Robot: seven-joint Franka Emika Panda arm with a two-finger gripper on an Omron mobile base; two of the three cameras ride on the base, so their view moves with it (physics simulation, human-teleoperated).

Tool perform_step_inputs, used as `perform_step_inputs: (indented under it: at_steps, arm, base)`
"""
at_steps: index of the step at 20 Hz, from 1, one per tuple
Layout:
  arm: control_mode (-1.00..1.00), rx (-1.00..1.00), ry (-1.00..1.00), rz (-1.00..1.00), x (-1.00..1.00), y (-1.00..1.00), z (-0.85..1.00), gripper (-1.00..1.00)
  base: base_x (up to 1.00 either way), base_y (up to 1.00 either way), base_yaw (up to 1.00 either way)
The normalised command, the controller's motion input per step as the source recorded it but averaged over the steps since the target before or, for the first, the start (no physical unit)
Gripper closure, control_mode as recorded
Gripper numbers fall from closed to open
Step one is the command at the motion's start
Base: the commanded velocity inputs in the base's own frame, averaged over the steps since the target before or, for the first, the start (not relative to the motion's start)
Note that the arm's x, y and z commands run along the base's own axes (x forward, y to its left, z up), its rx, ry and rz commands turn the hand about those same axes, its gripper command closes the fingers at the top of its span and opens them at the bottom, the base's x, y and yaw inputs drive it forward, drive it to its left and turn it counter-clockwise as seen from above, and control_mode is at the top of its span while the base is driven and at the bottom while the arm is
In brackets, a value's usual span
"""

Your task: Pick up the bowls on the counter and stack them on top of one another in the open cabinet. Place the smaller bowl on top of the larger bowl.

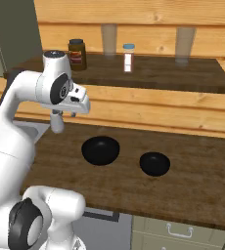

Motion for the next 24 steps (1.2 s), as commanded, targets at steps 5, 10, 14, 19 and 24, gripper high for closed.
perform_step_inputs:
  at_steps: [5,10,14,19,24]
  arm:
    - [-1.00,0.09,0.00,0.00,-0.07,-0.50,-0.18,-1.00]
    - [-1.00,0.17,0.00,-0.03,-0.11,-1.00,-0.49,-1.00]
    - [-1.00,0.10,0.00,-0.12,0.00,-1.00,-0.51,-1.00]
    - [-1.00,0.03,0.04,-0.18,0.10,-0.97,-0.56,-1.00]
    - [-1.00,0.03,0.19,-0.21,0.02,-0.80,-0.52,-1.00]
  base:
    - [0.00,0.00,0.00]
    - [0.00,0.00,0.00]
    - [0.00,0.00,0.00]
    - [0.00,0.00,0.00]
    - [0.00,0.00,0.00]
